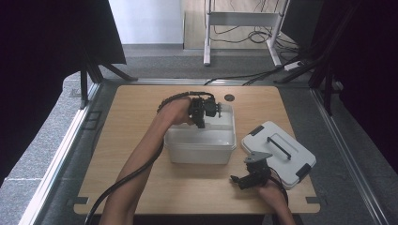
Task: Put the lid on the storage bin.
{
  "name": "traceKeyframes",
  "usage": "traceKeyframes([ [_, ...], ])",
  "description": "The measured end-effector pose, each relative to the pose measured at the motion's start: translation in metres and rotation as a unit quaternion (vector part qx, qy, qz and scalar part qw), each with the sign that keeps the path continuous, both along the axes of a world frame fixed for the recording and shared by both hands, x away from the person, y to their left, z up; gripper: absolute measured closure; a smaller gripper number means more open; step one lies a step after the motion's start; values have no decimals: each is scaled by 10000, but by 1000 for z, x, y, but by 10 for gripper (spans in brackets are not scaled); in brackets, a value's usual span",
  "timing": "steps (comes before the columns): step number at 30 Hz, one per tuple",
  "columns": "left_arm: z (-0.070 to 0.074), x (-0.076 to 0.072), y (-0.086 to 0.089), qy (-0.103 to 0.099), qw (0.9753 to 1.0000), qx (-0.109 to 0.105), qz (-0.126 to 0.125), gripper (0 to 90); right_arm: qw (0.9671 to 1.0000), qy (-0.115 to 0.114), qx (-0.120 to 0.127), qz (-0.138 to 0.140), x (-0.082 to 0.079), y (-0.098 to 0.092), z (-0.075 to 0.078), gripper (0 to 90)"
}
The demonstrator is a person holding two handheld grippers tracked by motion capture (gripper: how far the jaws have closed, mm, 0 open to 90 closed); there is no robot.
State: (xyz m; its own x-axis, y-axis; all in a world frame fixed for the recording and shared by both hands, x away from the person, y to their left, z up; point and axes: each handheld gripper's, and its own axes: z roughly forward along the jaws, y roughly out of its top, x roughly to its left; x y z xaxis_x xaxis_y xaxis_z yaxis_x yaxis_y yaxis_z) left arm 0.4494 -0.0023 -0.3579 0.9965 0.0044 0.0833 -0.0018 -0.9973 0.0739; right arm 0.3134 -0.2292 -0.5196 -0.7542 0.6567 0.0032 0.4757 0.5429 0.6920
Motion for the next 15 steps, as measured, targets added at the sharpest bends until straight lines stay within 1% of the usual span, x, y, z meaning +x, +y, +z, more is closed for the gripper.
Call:
traceKeyframes([
  [2,-5,1,0,48,10000,-26,14,890,10000,6,7,-6,0,0,0,0],
  [3,-6,2,1,81,9999,-65,35,890,10000,7,7,-6,0,0,0,0],
  [4,-8,3,3,97,9998,-147,82,889,10000,6,7,-6,0,0,0,0],
  [5,-9,3,4,115,9997,-185,69,888,10000,-1,8,-8,0,0,0,0],
  [7,-9,3,7,112,9994,-318,110,887,10000,-1,7,-9,0,0,0,0],
  [11,-8,4,12,104,9985,-511,170,868,10000,2,2,-10,0,0,0,0],
  [13,-6,3,16,121,9974,-663,246,826,10000,2,5,9,0,0,0,0],
  [14,-5,2,18,87,9966,-764,291,792,10000,-2,14,13,0,0,0,3],
  [15,-3,2,21,36,9961,-823,311,754,10000,-10,25,17,0,0,0,13],
])
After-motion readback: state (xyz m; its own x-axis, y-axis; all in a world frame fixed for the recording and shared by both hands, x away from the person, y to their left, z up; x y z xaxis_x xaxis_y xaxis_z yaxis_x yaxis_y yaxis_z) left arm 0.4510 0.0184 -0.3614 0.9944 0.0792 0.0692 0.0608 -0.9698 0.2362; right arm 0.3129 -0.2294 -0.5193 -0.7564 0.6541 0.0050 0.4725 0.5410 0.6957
